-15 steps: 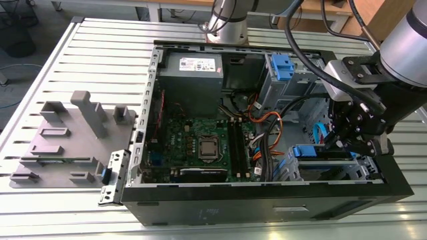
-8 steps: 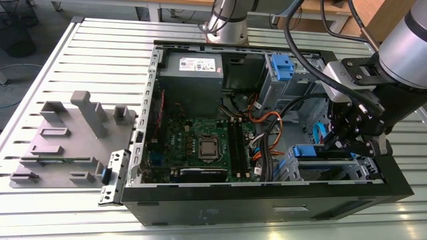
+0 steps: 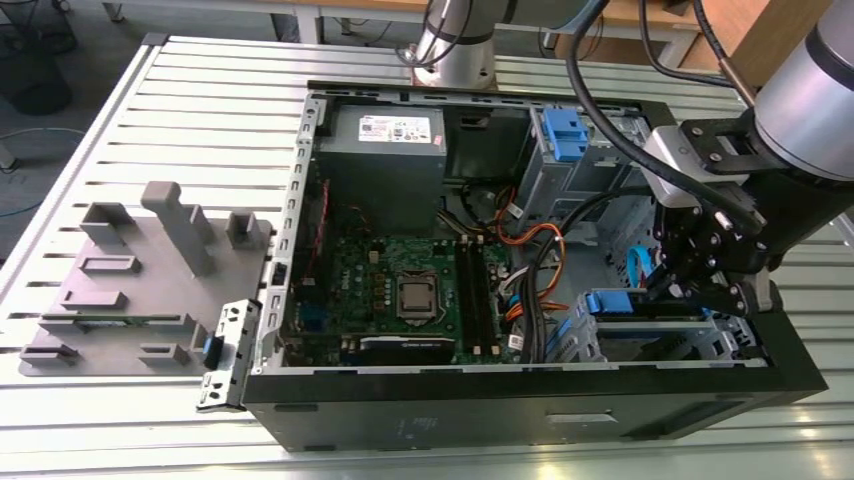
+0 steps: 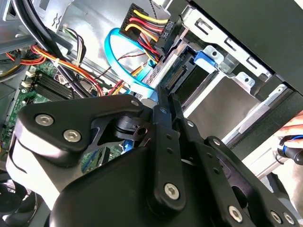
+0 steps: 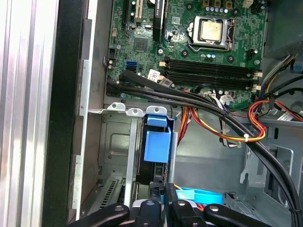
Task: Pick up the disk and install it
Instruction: 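Insert the first disk wire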
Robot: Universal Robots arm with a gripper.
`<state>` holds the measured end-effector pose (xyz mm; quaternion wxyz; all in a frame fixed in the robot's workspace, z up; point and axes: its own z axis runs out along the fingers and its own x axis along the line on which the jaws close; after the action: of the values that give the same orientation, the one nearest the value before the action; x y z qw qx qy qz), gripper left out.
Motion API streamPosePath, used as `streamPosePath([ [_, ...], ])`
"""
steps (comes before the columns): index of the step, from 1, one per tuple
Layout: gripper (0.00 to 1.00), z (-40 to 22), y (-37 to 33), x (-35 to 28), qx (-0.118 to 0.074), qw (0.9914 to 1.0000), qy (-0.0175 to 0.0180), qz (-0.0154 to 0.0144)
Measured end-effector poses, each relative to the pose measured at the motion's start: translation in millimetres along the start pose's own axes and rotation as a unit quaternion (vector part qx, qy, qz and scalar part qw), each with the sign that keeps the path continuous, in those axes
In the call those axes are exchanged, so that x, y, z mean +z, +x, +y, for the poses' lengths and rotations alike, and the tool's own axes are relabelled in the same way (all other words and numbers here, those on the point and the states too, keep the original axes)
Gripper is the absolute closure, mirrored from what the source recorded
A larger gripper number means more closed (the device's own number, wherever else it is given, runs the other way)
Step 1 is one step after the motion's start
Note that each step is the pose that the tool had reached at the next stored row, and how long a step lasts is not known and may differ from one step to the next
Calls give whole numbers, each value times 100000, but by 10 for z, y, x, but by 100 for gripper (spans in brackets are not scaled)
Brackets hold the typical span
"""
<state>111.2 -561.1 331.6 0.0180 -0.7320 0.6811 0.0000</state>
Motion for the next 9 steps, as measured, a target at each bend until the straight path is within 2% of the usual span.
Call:
streamPosePath([
  [9,84,0,0,7,-7,100000,1,-14],
])
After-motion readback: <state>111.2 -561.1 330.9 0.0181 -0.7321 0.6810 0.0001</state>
